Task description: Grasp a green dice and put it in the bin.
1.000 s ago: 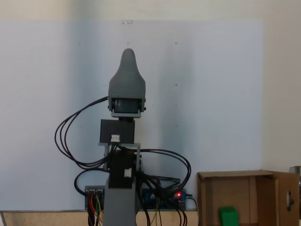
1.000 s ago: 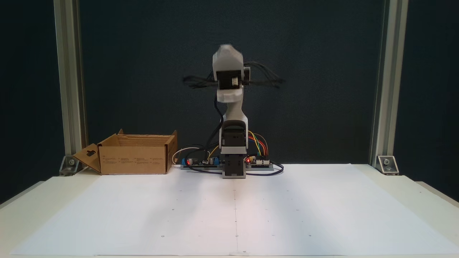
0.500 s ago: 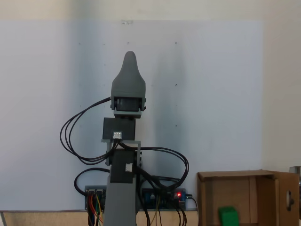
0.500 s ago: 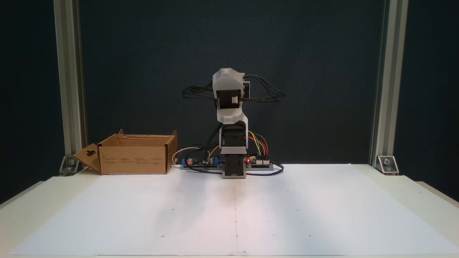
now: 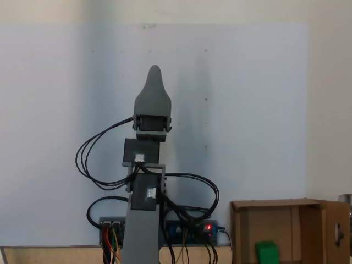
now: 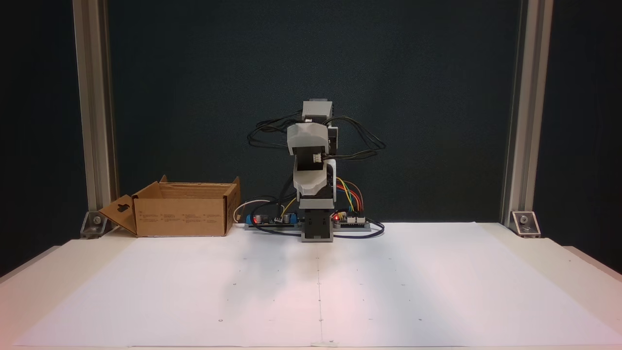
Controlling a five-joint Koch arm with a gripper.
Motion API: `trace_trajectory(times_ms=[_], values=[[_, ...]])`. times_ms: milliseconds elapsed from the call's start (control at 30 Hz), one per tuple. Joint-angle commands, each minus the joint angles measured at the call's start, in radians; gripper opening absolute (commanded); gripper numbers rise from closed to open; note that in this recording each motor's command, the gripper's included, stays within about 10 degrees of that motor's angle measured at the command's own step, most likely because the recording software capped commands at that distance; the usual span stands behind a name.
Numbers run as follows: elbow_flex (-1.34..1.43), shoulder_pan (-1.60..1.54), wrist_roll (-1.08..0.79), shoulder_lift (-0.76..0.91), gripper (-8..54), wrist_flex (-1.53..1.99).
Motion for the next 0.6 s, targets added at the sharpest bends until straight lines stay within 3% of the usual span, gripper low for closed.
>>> trace_trajectory(times_ms=[0,567], values=[[0.011,0.002,0.04,0.117,45.4,-0.168],[0.275,0.037,0.038,0.107,45.3,-0.583]])
